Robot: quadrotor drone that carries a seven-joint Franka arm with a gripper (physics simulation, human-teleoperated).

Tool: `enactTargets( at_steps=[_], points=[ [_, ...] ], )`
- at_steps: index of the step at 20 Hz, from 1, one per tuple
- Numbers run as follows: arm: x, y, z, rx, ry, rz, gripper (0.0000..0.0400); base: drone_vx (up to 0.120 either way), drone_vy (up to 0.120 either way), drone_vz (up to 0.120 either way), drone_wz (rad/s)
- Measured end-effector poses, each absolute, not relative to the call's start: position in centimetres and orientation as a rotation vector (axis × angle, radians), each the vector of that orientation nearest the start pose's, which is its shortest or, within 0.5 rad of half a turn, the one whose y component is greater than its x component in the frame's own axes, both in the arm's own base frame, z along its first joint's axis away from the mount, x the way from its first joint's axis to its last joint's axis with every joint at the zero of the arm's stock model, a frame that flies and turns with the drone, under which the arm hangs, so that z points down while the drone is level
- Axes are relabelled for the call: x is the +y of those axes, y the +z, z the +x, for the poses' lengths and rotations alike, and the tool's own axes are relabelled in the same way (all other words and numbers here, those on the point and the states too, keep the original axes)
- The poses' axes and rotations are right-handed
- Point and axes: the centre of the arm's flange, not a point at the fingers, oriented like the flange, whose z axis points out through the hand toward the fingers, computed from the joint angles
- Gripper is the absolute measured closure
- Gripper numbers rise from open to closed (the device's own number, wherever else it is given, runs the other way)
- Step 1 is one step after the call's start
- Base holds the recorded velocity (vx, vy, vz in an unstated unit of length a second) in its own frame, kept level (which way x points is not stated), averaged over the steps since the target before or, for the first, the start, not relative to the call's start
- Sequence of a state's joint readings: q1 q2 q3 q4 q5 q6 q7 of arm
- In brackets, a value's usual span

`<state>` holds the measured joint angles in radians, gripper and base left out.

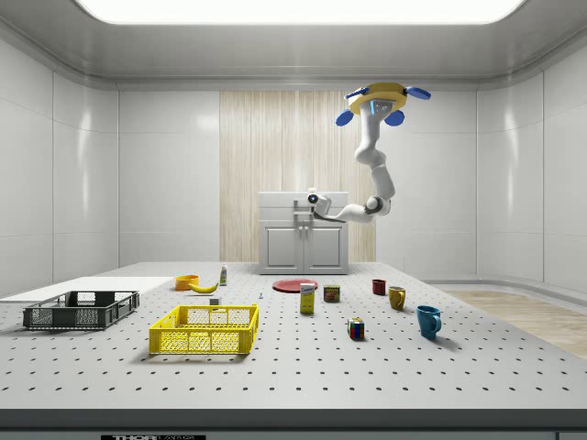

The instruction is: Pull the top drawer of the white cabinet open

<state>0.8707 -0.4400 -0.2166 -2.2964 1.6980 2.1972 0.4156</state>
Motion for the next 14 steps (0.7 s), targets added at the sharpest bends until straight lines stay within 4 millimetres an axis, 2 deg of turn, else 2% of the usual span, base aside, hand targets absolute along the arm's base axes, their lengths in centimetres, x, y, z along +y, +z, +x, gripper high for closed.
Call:
enactTargets(
  at_steps=[9,14],
  points=[
    [30.8,57.3,35.6,0.581,0.644,-1.497,0.0095,0.000,0.000,0.000,0.000],
    [32.0,56.9,35.6,0.581,0.644,-1.497,0.0095,0.000,0.000,0.000,0.000]
  ],
)
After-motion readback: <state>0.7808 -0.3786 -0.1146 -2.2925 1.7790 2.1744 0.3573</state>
